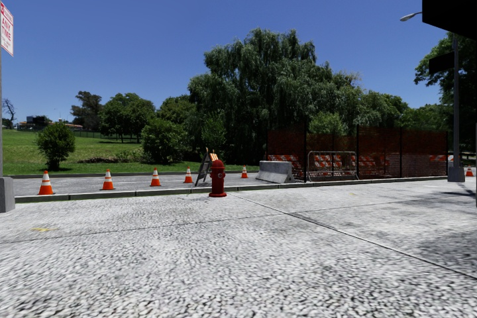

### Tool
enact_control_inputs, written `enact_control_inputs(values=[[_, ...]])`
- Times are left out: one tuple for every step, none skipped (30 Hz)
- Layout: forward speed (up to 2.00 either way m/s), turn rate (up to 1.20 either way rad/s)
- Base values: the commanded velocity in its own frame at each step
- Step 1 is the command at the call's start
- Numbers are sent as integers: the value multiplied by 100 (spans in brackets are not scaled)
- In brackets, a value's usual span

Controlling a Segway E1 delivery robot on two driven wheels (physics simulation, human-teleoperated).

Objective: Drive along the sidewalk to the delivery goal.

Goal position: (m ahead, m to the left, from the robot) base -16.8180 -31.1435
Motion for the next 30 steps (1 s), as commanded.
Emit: enact_control_inputs(values=[[0, 0], [0, 0], [0, 0], [0, 0], [0, 0], [0, 0], [32, 0], [67, 0], [90, 0], [108, 0], [108, 0], [115, 0], [122, 0], [126, 0], [126, 0], [131, 13], [137, 21], [145, 25], [145, 25], [147, 34], [148, 44], [149, 46], [149, 47], [149, 47], [149, 49], [149, 57], [149, 60], [149, 60], [149, 60], [149, 61]])
